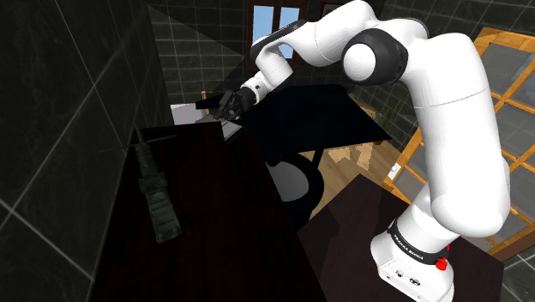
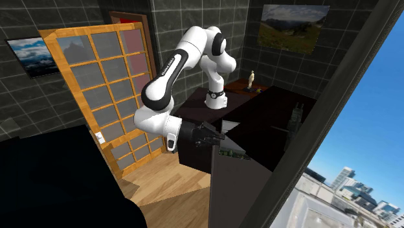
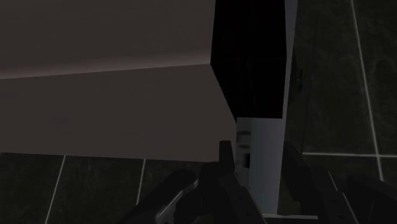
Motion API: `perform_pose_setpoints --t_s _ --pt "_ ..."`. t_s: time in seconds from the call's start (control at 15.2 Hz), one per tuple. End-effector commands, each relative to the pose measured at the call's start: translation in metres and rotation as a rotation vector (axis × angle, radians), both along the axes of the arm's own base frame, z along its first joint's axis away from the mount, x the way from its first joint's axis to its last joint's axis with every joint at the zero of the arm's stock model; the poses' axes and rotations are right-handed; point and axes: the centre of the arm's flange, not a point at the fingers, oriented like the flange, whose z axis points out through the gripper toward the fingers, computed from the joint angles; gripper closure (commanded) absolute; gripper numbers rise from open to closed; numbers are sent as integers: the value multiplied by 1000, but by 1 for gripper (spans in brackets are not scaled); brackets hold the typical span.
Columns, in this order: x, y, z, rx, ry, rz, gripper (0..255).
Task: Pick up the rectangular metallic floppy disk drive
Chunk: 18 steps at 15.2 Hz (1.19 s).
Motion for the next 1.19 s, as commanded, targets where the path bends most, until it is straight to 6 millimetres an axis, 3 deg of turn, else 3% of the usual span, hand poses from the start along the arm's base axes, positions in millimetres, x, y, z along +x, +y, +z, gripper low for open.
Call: perform_pose_setpoints --t_s 0.0,0.26,1.12 --pt "0 0 -1 -1 1 0 255" --pt "-1 1 -1 -1 1 0 255" --pt "-1 1 68 -1 1 0 255"
